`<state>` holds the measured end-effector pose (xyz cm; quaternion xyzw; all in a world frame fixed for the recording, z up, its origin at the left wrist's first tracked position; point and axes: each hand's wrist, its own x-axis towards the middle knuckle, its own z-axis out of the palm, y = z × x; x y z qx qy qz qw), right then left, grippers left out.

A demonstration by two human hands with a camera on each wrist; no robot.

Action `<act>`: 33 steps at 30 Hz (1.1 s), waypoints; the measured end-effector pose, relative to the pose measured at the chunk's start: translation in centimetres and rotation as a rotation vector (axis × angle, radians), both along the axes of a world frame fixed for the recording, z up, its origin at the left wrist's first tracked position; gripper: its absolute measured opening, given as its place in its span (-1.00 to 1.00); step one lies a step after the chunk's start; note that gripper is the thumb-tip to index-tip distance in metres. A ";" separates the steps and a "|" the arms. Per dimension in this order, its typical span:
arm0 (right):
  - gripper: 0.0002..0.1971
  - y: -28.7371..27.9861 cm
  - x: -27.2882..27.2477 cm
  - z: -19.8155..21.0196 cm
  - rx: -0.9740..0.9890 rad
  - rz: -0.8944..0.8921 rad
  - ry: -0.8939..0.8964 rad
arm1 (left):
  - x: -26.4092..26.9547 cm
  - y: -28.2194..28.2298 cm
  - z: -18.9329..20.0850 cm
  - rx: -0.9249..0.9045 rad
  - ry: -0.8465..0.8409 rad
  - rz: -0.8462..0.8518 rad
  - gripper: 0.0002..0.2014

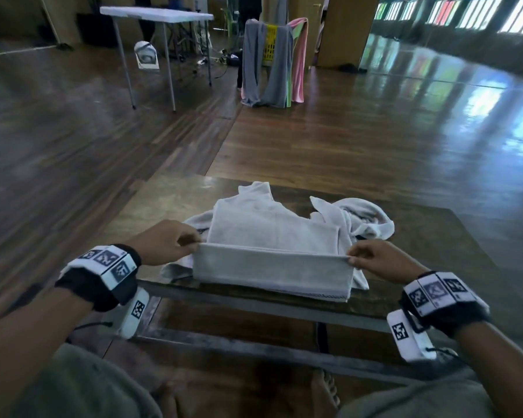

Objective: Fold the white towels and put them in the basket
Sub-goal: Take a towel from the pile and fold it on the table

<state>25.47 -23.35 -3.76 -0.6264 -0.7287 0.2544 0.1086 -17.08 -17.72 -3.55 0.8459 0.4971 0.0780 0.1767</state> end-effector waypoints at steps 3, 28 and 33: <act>-0.93 2.4 0.1 -0.9 0.070 -0.092 0.037 | 0.8 2.5 -1.0 0.059 -0.113 0.073 -0.87; -0.92 11.4 1.0 -4.7 0.023 -0.176 -0.128 | 4.7 11.6 -3.9 -0.076 -0.090 0.169 -0.85; -0.90 11.5 0.6 -4.5 0.034 -0.192 -0.171 | 4.7 12.0 -2.8 -0.078 -0.070 0.142 -0.84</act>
